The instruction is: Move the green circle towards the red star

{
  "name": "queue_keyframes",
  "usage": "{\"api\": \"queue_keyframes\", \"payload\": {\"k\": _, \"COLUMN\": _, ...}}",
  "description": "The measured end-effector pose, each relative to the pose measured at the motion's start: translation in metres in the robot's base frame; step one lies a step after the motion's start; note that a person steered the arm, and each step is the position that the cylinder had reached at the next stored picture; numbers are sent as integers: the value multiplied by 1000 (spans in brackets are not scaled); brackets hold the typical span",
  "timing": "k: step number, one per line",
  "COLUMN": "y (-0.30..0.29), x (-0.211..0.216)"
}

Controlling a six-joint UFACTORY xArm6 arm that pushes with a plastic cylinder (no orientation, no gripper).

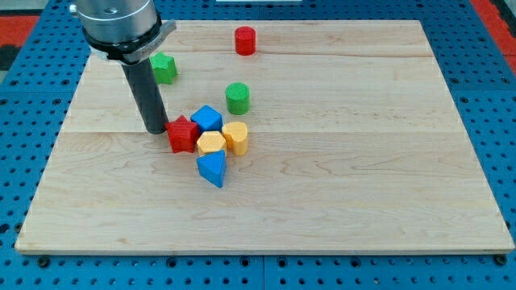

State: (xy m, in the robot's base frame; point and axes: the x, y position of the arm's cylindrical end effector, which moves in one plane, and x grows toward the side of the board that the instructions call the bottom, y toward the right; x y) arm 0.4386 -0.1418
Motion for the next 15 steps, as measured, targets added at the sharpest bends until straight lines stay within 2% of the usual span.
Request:
{"api": "queue_keyframes", "payload": {"k": 1, "y": 5, "x": 1}}
{"api": "queue_keyframes", "payload": {"k": 2, "y": -27, "x": -22}}
{"api": "queue_keyframes", "payload": {"k": 3, "y": -27, "x": -75}}
{"api": "queue_keyframes", "payload": {"k": 4, "y": 20, "x": -83}}
{"api": "queue_keyframes", "payload": {"k": 6, "y": 155, "x": -93}}
{"api": "queue_keyframes", "payload": {"k": 7, "y": 153, "x": -54}}
{"api": "queue_keyframes", "payload": {"k": 9, "y": 71, "x": -70}}
{"api": "queue_keyframes", "payload": {"k": 10, "y": 97, "x": -92}}
{"api": "queue_keyframes", "payload": {"k": 11, "y": 59, "x": -99}}
{"api": "queue_keyframes", "payload": {"k": 12, "y": 2, "x": -88}}
{"api": "queue_keyframes", "payload": {"k": 13, "y": -19, "x": -57}}
{"api": "queue_keyframes", "payload": {"k": 14, "y": -7, "x": -20}}
{"api": "queue_keyframes", "payload": {"k": 15, "y": -17, "x": -11}}
